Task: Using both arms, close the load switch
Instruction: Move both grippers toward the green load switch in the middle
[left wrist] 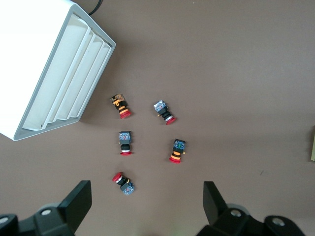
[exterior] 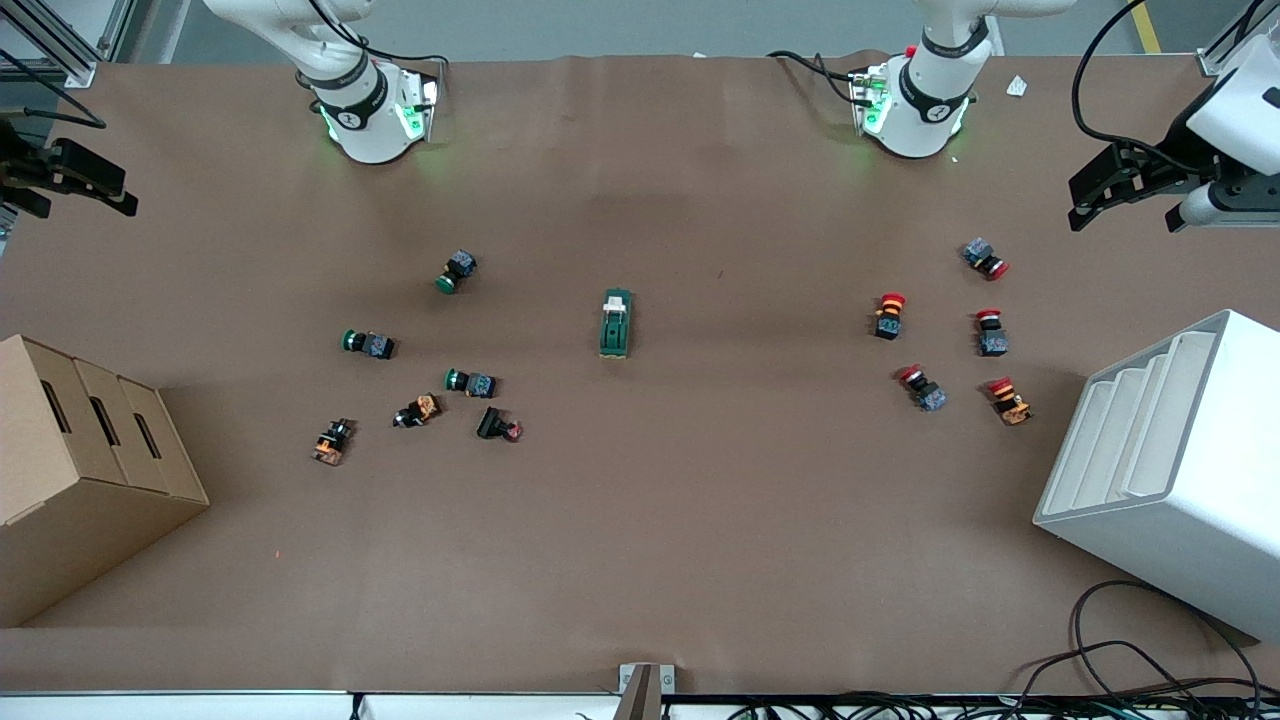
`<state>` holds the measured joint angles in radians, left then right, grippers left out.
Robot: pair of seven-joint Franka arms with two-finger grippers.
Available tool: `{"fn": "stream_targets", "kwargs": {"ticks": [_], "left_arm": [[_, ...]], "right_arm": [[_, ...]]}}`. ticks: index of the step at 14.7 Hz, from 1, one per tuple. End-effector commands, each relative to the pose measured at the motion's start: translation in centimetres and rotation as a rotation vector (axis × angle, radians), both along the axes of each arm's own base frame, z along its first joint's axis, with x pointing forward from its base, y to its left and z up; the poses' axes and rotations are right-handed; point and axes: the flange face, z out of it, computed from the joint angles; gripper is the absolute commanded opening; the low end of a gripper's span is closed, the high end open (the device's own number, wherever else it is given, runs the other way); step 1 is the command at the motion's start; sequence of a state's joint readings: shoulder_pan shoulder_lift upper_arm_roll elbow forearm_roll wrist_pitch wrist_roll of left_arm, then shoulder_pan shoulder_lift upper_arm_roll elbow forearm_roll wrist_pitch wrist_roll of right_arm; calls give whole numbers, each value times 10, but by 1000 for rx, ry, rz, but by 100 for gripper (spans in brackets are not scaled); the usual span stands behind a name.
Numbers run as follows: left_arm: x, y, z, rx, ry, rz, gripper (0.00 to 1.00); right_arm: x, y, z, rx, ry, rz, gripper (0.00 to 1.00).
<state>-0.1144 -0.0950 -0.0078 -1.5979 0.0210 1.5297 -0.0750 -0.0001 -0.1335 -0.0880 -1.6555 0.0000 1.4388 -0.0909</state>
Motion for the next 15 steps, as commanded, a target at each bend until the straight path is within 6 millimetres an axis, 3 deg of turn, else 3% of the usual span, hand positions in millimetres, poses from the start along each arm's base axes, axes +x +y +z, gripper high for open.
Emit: {"fn": "stream_targets", "kwargs": {"ticks": [1,4,8,10,13,14,15], "left_arm": [[-1,-4,5,21,-5,-20,100],[3,-15,-2,17,6,-25,100],[18,-85,-19,16,15,-110,100],[14,-145,-33,-1,-11,-85,100],[-8,-248,-69,-40,7,50,100],[-20,-283,-83,-49,11,96,100],[-32,-315,-95,-50,4,133,100]], "right_arm": [[-2,3,5,7,-6,7,100],[2,1,1,3,-1,3,100],[23,-1,-16,-5,27,1,100],[36,-2,-31,-6,50,9,100],[71,-10,-81,-46,137,1,100],[86,-15,-113,-76,189,4,100],[96,-15,-124,-94,200,9,100]]}}
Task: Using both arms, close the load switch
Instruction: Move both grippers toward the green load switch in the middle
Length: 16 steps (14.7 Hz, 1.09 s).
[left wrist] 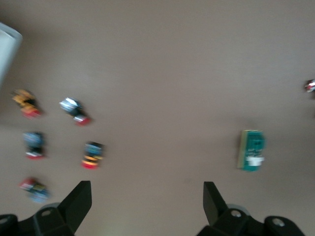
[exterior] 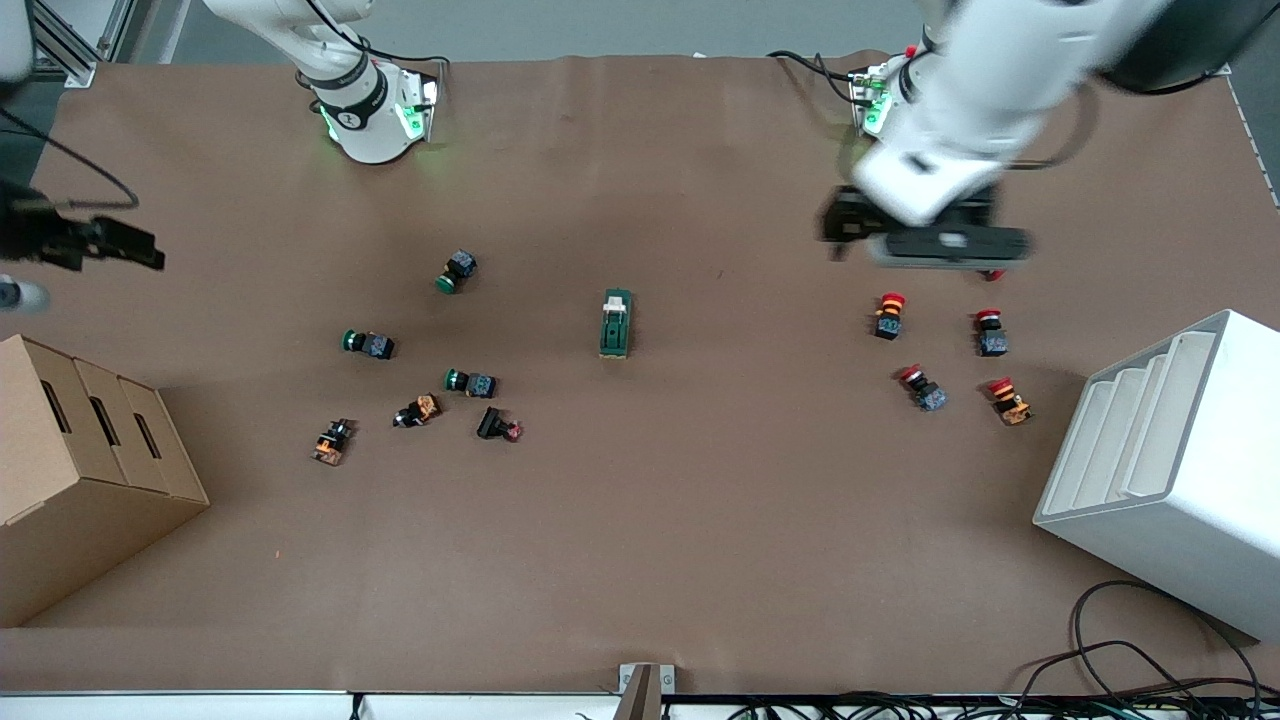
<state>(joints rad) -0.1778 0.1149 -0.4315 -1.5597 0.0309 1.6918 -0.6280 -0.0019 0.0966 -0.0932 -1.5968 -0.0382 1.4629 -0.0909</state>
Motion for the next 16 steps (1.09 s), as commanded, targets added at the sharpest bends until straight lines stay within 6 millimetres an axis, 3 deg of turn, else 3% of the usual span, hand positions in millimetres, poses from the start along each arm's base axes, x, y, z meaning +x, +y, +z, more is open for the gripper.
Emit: {"fn": "stream_targets", "kwargs": {"ticks": [1,3,6,8,11,13,16], "left_arm": [[-28,-80,-31,14,-27,91,100],[-59,-143,-66,28,-76,150,100],[-100,-217,-128,34,-170,229,100],[-127,-255,-178,48,-255,274,100],[-173,-293,-241,72,-375,282,100],[-204,-311,-269,69,-452,280,100],[-255,-331,-311,38,-559,277,100]], "right_arm": [[31,3,-31,-56,45,18,100],[28,26,-37,-35,58,-95,100],[25,104,-52,-26,69,-333,100],[21,154,-69,-1,76,-474,100],[7,236,-88,-14,62,-614,100],[-4,275,-109,14,63,-684,100],[-32,324,-156,55,93,-719,100]]}}
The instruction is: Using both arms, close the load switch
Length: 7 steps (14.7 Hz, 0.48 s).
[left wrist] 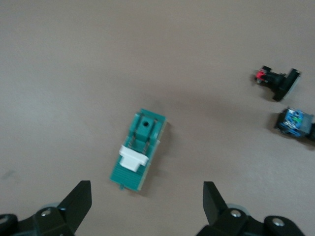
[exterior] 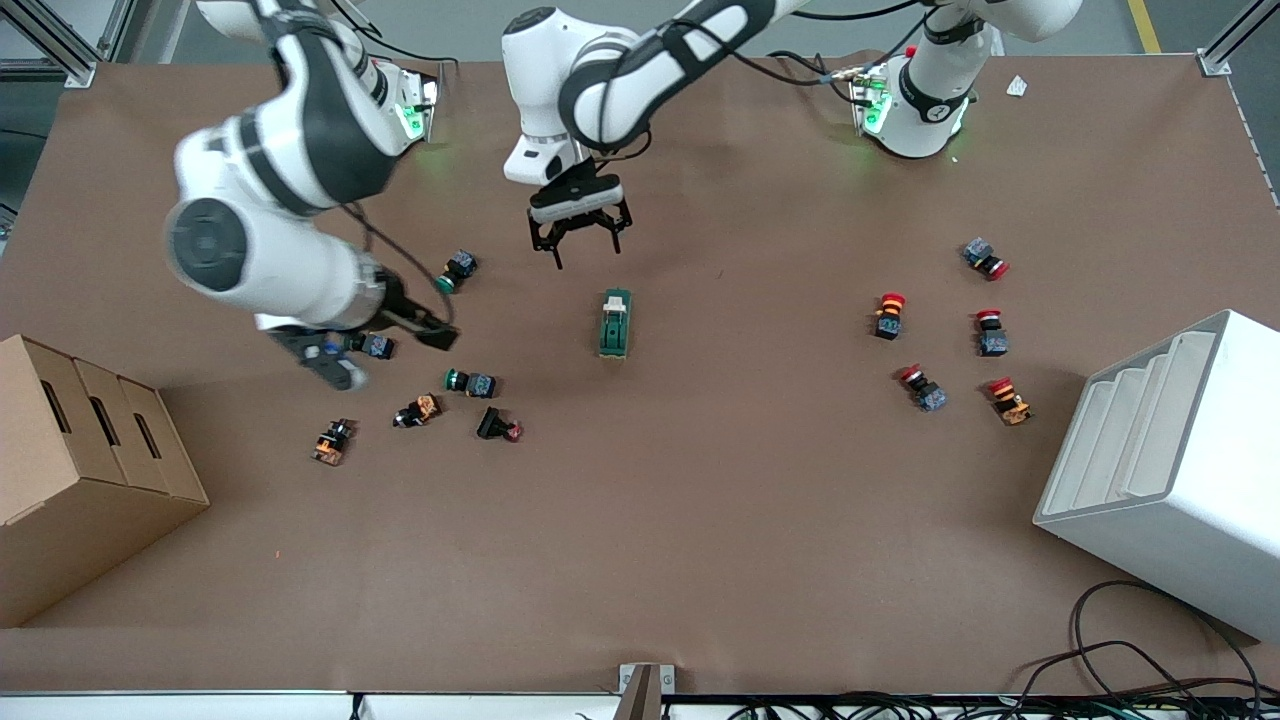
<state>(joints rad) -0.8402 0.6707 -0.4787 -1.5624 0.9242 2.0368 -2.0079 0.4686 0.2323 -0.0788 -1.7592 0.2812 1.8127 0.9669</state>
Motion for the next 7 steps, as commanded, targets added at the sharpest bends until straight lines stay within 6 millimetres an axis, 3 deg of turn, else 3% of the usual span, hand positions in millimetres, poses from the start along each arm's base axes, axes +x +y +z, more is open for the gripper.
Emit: {"fn": "stream_targets", "kwargs": {"ticks": [1,4,7], "left_arm": [[-36,-14,-27,-6,-94,-32,100],[-67,-13,-58,3,-198,-103,100],[-92,2,-94,9,-303,-161,100]], "right_arm": [[-33,28,-46,38,21,-65,100],[-62,66,-87,56,-20,-125,100],[-85,115,-128,48,-36,-175,100]]}}
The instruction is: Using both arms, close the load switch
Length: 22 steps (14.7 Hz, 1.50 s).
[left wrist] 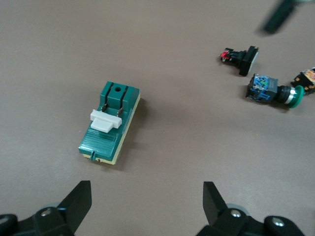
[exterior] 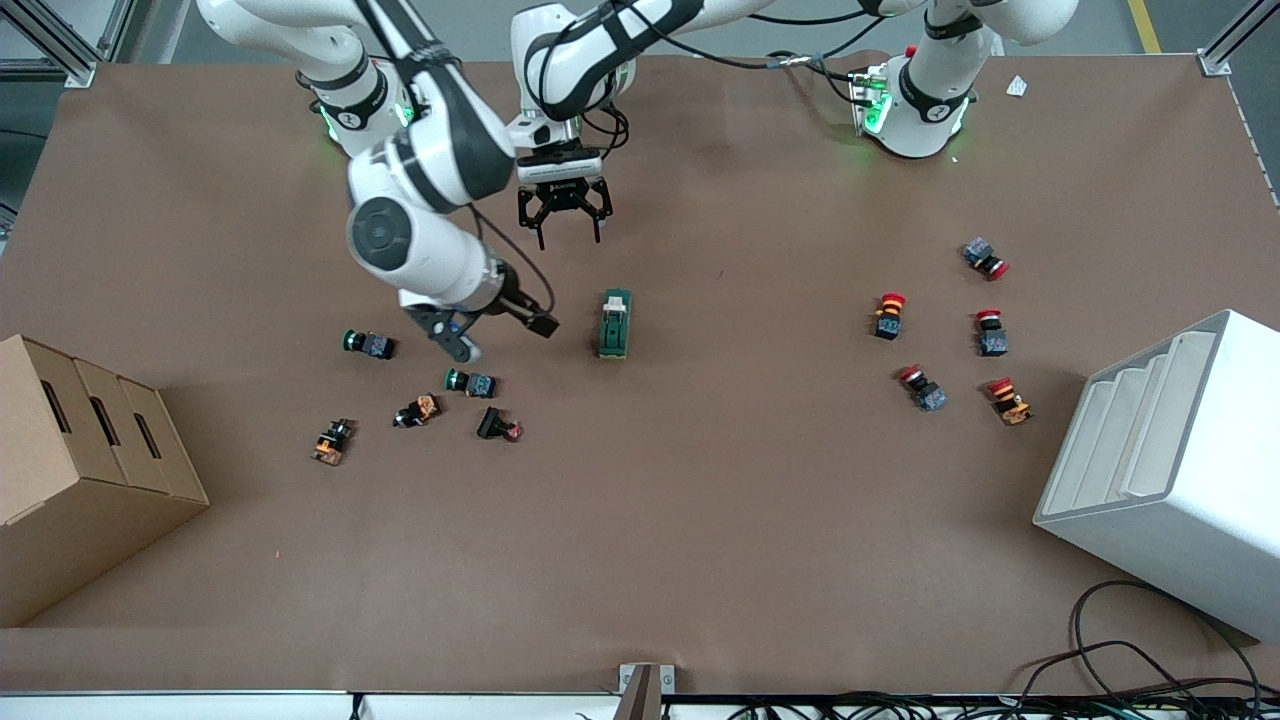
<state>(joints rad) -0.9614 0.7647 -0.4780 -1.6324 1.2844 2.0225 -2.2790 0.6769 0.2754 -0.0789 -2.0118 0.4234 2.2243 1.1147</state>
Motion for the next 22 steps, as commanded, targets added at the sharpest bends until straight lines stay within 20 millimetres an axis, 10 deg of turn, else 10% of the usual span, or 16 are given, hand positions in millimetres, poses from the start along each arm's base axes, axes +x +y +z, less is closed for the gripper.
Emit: {"fn": "stream_targets", "kwargs": {"ticks": [1,6,12,22], "left_arm": [[-15,21,-26,11,-91,-47,100],[2,60,-75,-38,-303,-115,100],[11,88,-114,47,-395,-174,100],[23,103,-146,88,-477,-236,100]], "right_arm": [[-24,40,-33,1,-15,-69,100],[-61,91,-91,-23,-72,-67,100],[-67,106,-126,30,-141,-167,100],[-19,110,-109,104,-162,-259,100]]}}
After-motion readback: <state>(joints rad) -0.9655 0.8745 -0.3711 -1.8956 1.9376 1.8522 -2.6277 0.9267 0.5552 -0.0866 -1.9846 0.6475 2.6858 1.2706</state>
